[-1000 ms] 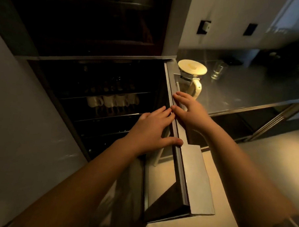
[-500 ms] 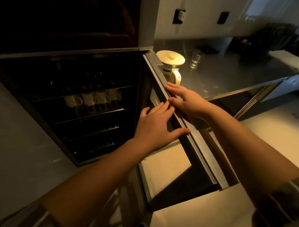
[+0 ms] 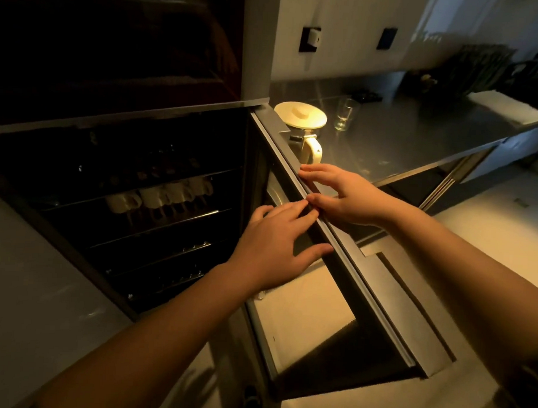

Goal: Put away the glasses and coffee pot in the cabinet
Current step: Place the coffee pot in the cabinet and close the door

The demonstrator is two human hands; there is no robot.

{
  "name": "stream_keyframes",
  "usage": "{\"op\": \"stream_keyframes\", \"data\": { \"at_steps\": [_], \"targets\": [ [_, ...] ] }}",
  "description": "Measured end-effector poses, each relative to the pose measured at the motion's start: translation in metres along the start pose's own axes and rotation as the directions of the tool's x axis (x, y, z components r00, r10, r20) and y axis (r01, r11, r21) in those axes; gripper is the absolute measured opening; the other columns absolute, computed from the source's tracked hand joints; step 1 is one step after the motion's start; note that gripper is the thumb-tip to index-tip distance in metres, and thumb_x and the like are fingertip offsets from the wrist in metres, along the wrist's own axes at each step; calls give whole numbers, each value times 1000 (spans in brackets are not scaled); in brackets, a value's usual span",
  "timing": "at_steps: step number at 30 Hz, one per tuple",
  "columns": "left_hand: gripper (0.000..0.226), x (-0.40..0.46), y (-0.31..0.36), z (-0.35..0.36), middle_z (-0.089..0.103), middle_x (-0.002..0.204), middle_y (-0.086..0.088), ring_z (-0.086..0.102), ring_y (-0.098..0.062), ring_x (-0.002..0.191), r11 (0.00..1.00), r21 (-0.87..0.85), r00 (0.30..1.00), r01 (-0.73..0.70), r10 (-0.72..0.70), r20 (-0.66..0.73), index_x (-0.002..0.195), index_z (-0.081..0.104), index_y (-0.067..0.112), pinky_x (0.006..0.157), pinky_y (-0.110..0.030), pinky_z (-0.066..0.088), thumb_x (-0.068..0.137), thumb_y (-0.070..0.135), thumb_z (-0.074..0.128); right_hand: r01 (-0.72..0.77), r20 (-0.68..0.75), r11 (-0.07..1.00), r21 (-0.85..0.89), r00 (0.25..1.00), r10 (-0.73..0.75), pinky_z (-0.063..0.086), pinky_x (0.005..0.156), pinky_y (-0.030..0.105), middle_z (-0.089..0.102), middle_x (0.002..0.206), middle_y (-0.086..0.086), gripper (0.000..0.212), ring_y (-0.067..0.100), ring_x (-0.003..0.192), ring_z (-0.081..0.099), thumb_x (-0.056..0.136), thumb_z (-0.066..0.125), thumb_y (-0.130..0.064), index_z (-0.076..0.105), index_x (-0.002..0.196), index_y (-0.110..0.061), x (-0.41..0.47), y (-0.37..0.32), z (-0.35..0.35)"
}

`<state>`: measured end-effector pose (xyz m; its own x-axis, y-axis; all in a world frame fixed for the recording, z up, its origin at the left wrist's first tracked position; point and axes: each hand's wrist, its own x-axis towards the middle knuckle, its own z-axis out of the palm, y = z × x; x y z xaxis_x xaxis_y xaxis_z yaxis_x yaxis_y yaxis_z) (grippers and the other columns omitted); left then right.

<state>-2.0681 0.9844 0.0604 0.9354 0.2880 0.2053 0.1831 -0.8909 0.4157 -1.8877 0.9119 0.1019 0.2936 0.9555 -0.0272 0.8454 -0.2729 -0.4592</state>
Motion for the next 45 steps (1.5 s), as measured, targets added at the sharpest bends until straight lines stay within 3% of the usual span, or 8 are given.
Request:
{"op": "stream_keyframes", "data": {
  "at_steps": [4, 9, 14, 19, 25, 36, 42, 45],
  "targets": [
    [63, 27, -29, -26, 56, 132, 8, 42, -8, 128, 995, -69, 991, -66, 58, -121, 133, 54, 31, 108, -37, 23, 85, 66, 33, 36, 22, 999, 1, 999, -36, 32, 105, 22, 41, 142, -8, 40, 4, 131, 33, 92, 57, -32, 51, 132, -28, 18, 8, -15],
    [58, 103, -64, -45, 47, 143, 10, 37, -9, 134, 998, -4, 983, -69, 67, -168, 139, 46, 33, 107, -34, 20, 89, 62, 44, -96, -98, 994, -57, 991, 90, 33, 100, 22, 41, 142, -2, 46, 11, 128, 40, 91, 59, -37, 48, 135, -25, 63, 46, -37],
    [65, 198, -76, -46, 32, 156, 4, 26, -15, 143, 986, 144, 996, -85, 81, 29, 149, 31, 30, 116, -42, 16, 93, 61, 40, -300, -174, 950, -84, 943, 282, 37, 103, 33, 41, 143, 8, 57, 24, 129, 44, 89, 61, -40, 43, 140, -19, 124, 96, -40],
    [53, 283, -95, -32, 39, 152, -1, 36, -23, 138, 959, 267, 972, -93, 29, 232, 148, 34, 28, 116, -47, 19, 100, 50, 30, -454, -198, 890, 46, 869, 453, 46, 97, 38, 49, 136, 12, 68, 28, 121, 50, 84, 64, -49, 44, 137, -12, 171, 142, -13],
    [48, 338, -114, -20, 43, 149, -3, 43, -25, 132, 920, 374, 925, -114, -39, 377, 149, 31, 30, 112, -44, 27, 103, 42, 23, -505, -216, 813, 289, 793, 569, 53, 85, 36, 60, 117, 5, 54, 19, 99, 58, 83, 68, -44, 50, 125, -15, 200, 167, 21],
    [38, 347, -108, -4, 58, 124, -4, 54, -18, 107, 947, 259, 853, -190, 29, 521, 133, 46, 23, 97, -37, 44, 101, 37, 31, -462, -294, 808, 366, 766, 572, 50, 76, 28, 59, 100, 0, 34, 15, 88, 58, 88, 65, -33, 55, 115, -17, 183, 185, 20],
    [45, 341, -87, 10, 51, 140, -1, 52, -22, 121, 947, 197, 840, -255, 115, 530, 143, 40, 27, 104, -41, 42, 100, 41, 34, -489, -287, 797, 355, 754, 590, 51, 76, 29, 60, 95, -3, 30, 13, 85, 58, 88, 65, -34, 56, 112, -18, 149, 198, 11],
    [39, 336, -81, 11, 58, 128, -2, 57, -21, 113, 958, 119, 847, -261, 169, 504, 135, 47, 24, 99, -37, 46, 99, 38, 39, -512, -276, 787, 344, 746, 606, 47, 71, 21, 60, 101, 1, 32, 13, 87, 57, 88, 64, -32, 55, 115, -17, 137, 204, 8]
  ]
}}
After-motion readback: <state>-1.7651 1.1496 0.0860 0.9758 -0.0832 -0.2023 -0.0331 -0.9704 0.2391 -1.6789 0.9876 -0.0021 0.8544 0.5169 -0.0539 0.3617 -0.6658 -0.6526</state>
